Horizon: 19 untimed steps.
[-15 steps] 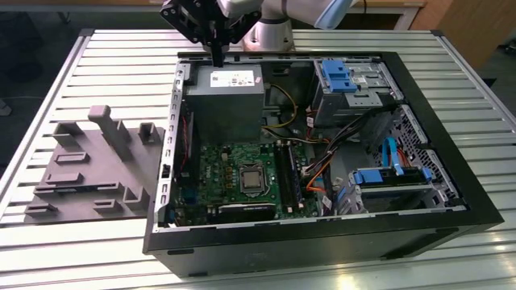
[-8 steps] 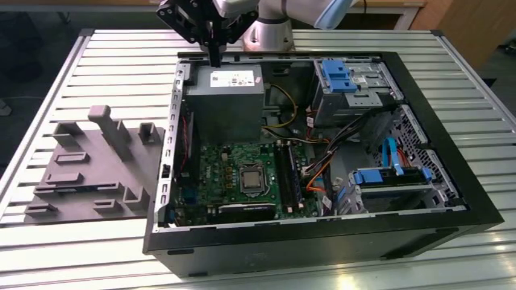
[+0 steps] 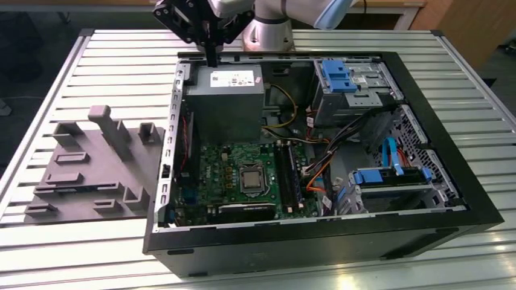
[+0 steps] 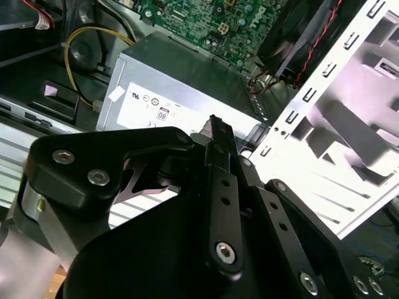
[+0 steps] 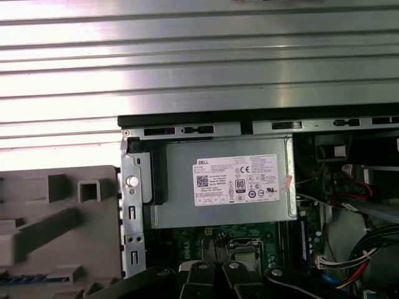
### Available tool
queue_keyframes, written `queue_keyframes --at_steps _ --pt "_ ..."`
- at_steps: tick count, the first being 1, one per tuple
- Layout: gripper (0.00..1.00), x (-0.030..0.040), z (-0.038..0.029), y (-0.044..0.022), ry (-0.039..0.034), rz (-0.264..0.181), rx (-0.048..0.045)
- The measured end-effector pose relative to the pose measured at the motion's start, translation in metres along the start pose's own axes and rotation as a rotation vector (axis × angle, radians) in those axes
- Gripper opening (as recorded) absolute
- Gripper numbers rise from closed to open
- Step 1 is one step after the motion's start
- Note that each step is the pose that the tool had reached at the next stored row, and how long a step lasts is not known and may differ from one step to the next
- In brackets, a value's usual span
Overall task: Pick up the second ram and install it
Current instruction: 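Reach for the second ram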
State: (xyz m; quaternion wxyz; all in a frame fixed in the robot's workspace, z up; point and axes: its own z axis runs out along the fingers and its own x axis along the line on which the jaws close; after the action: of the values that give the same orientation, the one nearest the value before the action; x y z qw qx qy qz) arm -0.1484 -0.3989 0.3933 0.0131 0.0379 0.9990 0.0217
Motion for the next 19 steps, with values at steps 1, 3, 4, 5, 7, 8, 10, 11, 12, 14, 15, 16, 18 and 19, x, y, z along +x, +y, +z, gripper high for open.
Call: queue_keyframes --at_steps 1,3,4,5,7,8,10,11,12,14,15,16,18,19 --pt "0.11 0.0005 0.0000 0.0000 0.0000 0.000 0.0000" --pt "0.11 0.0017 0.0000 -0.0001 0.0000 0.000 0.0000" --pt "0.11 0.0022 -0.0001 -0.0002 0.0000 0.000 0.0000" --pt "0.11 0.0028 0.0000 -0.0002 0.0000 0.000 -0.0001" --pt "0.11 0.0039 -0.0001 -0.0003 0.0000 0.000 0.0000" --pt "0.11 0.0045 -0.0001 -0.0003 0.0000 0.000 0.0000" --pt "0.11 0.0058 -0.0002 -0.0004 0.0000 0.000 0.0000" --pt "0.11 0.0064 -0.0002 -0.0005 0.0000 0.000 -0.0001" --pt "0.11 0.0070 -0.0002 -0.0005 0.0000 0.000 0.0000" --pt "0.11 0.0083 -0.0003 -0.0006 0.0000 0.000 0.0000" --pt "0.11 0.0090 -0.0002 -0.0007 0.0000 0.000 0.0000" --pt "0.11 0.0096 -0.0003 -0.0007 0.0000 0.000 -0.0001" --pt "0.11 0.0110 -0.0003 -0.0008 0.0000 0.000 0.0000" --pt "0.11 0.0116 -0.0003 -0.0009 -0.0001 0.000 -0.0001"
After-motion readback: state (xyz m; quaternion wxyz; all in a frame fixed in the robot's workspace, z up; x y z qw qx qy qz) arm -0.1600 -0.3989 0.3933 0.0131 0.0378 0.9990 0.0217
